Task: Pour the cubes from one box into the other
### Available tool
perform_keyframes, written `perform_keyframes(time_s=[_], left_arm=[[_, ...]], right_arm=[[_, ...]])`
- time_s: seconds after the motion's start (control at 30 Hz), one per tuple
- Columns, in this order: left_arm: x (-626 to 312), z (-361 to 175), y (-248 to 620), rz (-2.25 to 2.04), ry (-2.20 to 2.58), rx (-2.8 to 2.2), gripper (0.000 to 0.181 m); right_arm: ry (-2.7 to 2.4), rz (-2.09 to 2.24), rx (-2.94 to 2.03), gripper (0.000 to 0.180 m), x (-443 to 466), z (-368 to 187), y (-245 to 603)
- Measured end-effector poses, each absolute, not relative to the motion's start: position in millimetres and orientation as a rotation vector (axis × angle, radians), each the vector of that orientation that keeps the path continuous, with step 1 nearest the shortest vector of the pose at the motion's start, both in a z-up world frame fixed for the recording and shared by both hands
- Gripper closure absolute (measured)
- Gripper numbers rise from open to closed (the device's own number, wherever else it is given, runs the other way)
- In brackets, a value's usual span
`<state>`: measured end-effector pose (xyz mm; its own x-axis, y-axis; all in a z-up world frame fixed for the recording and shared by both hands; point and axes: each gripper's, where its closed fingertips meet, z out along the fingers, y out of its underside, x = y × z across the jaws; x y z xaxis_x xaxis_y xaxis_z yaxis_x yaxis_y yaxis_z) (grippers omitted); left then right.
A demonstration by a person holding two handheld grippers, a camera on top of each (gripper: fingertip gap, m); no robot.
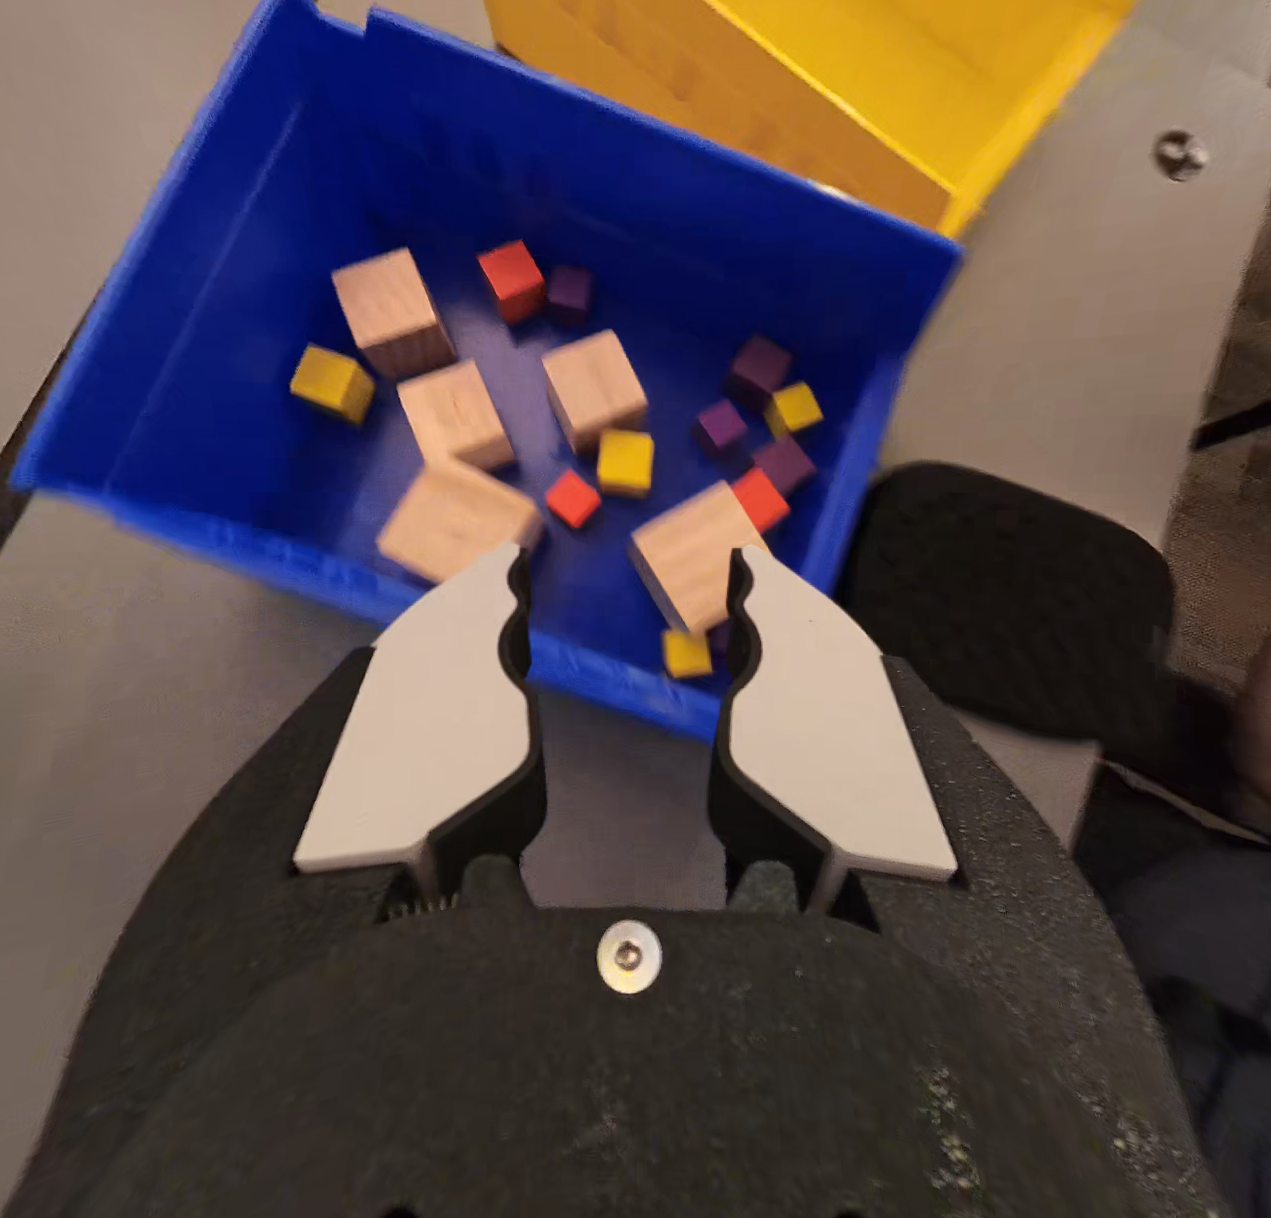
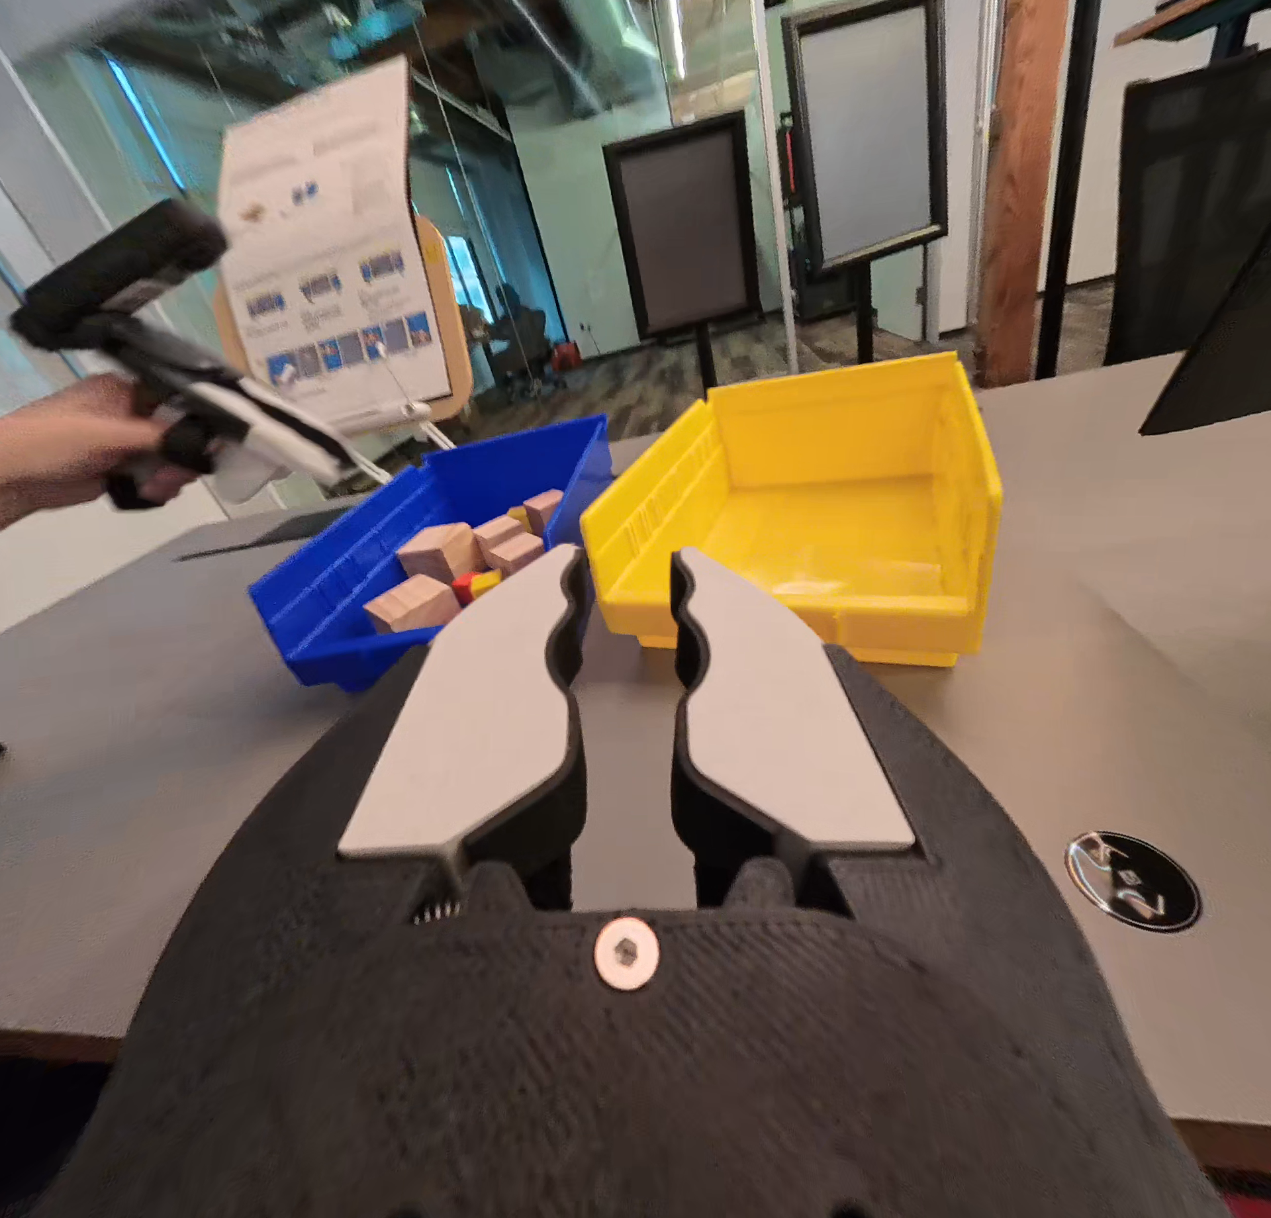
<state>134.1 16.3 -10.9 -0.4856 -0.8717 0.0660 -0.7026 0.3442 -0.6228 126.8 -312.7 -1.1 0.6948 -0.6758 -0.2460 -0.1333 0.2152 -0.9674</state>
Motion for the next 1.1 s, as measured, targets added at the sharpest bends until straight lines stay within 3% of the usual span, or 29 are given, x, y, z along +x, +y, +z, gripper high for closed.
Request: perform_keyframes(time_s=[0.33, 0.67, 0.97, 1.1], left_arm=[[-58, 48, 19, -0.955, 2.167, -1.388, 0.125], [-167, 38, -7, -1.002, 2.184, -1.335, 0.122], [-281, 65, -6, -1.045, 2.079, -1.347, 0.115], [-329, 39, -24, -1.021, 2.110, -1.380, 0.111]], right_arm=[[0.684, -0.381, -1.259, 0.157, 65, 16, -351], [0.590, -0.460, -1.331, 0.156, -41, 32, -350], [0.484, -0.483, -1.339, 0.155, -120, 46, -350], [0.464, -0.494, -1.350, 0.155, -139, 50, -352]])
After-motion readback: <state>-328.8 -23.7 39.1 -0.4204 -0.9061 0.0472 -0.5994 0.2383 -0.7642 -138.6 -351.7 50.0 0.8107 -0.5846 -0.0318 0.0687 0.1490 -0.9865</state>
